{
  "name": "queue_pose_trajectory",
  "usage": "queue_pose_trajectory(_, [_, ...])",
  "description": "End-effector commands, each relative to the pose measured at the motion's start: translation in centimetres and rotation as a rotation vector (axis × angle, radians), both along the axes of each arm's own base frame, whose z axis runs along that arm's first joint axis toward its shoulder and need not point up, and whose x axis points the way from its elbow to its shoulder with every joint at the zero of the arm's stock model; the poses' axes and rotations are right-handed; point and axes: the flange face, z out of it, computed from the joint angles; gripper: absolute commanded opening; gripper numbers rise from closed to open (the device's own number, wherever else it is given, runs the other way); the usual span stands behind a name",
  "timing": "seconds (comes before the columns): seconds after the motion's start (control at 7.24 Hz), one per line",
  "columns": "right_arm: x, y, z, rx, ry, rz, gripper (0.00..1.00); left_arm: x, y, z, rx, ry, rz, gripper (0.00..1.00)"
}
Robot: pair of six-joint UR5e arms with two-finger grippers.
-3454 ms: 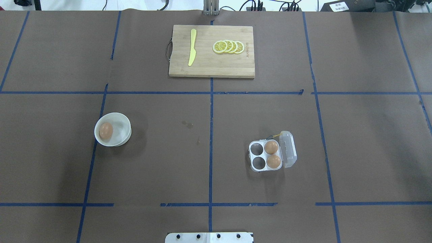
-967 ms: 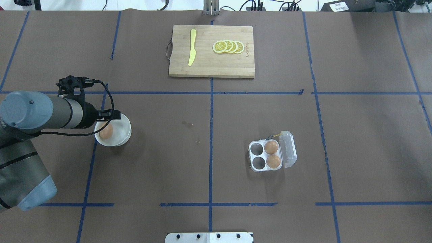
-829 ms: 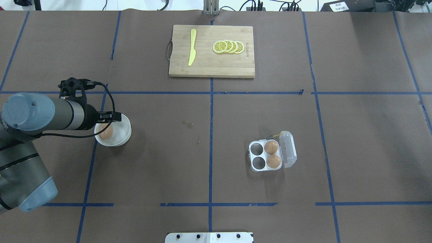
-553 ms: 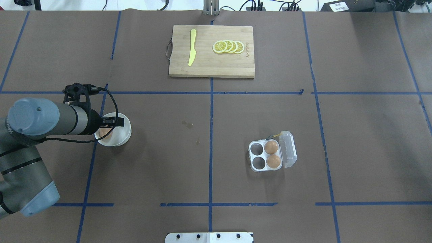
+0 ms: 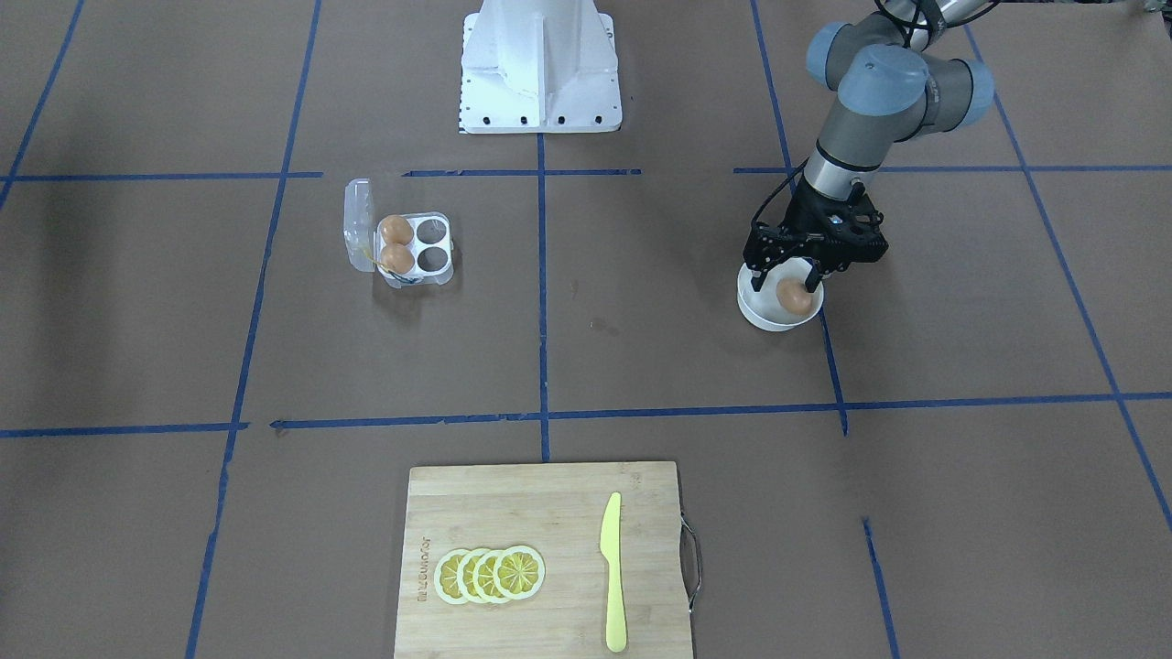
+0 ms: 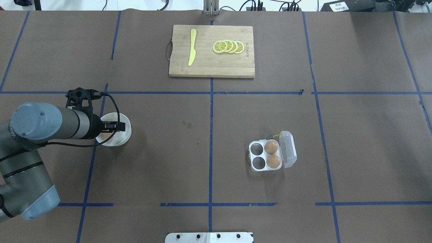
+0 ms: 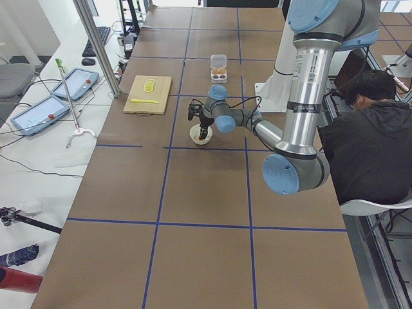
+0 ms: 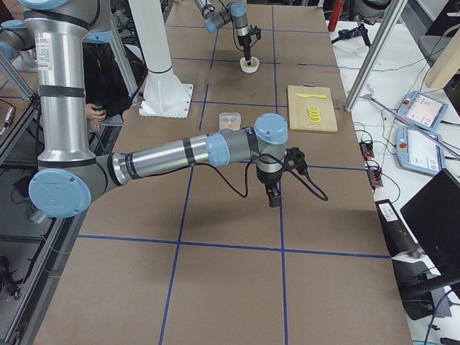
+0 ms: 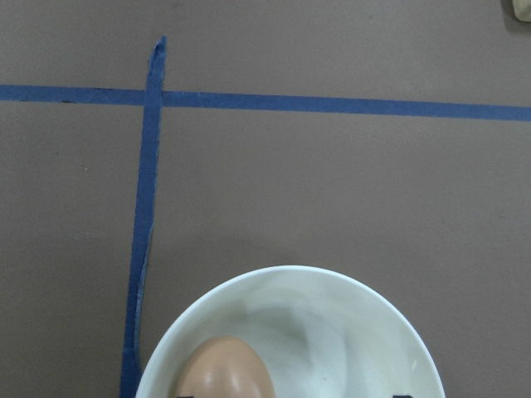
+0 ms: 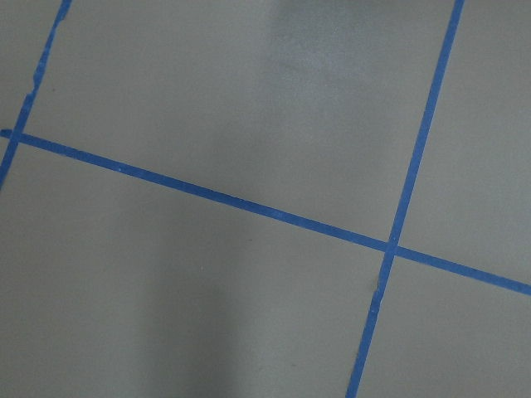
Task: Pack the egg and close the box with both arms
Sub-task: 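Lower the left gripper into the bowl and close on the brown egg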
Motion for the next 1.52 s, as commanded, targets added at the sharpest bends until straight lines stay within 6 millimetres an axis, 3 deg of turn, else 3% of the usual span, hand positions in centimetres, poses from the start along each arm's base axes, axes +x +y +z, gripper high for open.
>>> queue_pose_trajectory(0.0, [0.0, 0.0, 0.0, 0.0, 0.0, 0.0, 1.0, 0.2, 0.0, 0.6, -0.008, -0.012, 0.002, 0.84])
queue_pose_trajectory(0.97, [0.0, 0.0, 0.2, -0.001, 0.002, -0.002, 1.0, 1.5, 0.2, 1.5, -0.018, -0.03, 0.016, 0.83])
queue_pose_trajectory(1.24, [0.0, 0.0, 0.2, -0.001, 0.002, -0.002, 1.0, 1.5, 0.1, 1.3, -0.017, -0.028, 0.016, 0.72])
queue_pose_trajectory(1.38, [0.0, 0.0, 0.2, -0.001, 0.002, -0.002, 1.0, 1.5, 0.2, 1.2, -0.016, -0.026, 0.016, 0.61])
